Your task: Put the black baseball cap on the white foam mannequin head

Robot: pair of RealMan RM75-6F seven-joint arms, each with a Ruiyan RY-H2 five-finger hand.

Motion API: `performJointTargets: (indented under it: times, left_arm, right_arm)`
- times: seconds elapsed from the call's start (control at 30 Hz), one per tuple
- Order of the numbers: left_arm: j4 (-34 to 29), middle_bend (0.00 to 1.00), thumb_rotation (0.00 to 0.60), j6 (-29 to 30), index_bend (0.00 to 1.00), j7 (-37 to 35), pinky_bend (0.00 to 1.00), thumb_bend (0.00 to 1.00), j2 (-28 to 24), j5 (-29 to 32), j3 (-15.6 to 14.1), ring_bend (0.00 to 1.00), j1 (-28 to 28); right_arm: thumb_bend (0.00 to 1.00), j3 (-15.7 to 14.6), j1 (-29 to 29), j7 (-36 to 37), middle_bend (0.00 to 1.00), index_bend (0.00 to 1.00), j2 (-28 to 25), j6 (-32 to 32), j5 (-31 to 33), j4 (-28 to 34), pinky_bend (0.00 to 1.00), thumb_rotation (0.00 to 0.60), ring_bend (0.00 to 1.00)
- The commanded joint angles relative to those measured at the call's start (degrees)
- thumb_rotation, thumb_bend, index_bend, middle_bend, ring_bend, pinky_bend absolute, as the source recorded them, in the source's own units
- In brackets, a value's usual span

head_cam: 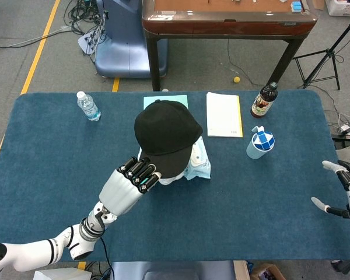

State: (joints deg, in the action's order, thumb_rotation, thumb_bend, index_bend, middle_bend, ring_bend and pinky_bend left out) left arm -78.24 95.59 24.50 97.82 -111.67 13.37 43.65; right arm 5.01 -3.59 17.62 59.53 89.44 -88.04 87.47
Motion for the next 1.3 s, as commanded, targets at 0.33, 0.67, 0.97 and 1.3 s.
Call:
performJointTargets:
  times: [0.33, 0.67, 0.97, 1.3]
  left_arm:
    - [5.86, 0.68, 0.6, -0.79, 0.71, -0.14, 0.62, 0.39, 2.84, -4.06, -6.65, 0.45, -1.36]
    - [6.25, 0.6, 0.6, -2.12, 0.51, 2.96, 0.62, 0.38, 2.96, -4.01, -9.92, 0.42, -4.39]
    - [3.13, 0.46, 0.6, -2.72, 0.15, 5.24, 0.57, 0.12, 0.82, -2.17, -10.94, 0.34, -7.68]
    - [1.08, 0.42, 0.6, -2.5, 0.12, 6.12, 0.55, 0.03, -0.83, -2.65, -12.57, 0.32, -10.5]
  right_arm:
    - [0.0, 0.37, -0.29, -0.19, 0.29, 0.22, 0.14, -0.94, 0.86, -0.08, 0.24, 0.6, 0.16]
    - [0.0, 0.6, -0.49, -0.55, 0.29, 0.22, 0.29, -1.6, 1.44, -0.13, 0.24, 0.6, 0.16]
    - [0.0, 0.76, -0.75, -1.66, 0.29, 0.22, 0.52, -2.27, 1.9, 0.16, 0.24, 0.6, 0.16]
    - [0.0, 0.84, -1.07, -2.93, 0.29, 0.22, 0.83, -2.94, 2.19, 0.41, 0.24, 0.6, 0.16]
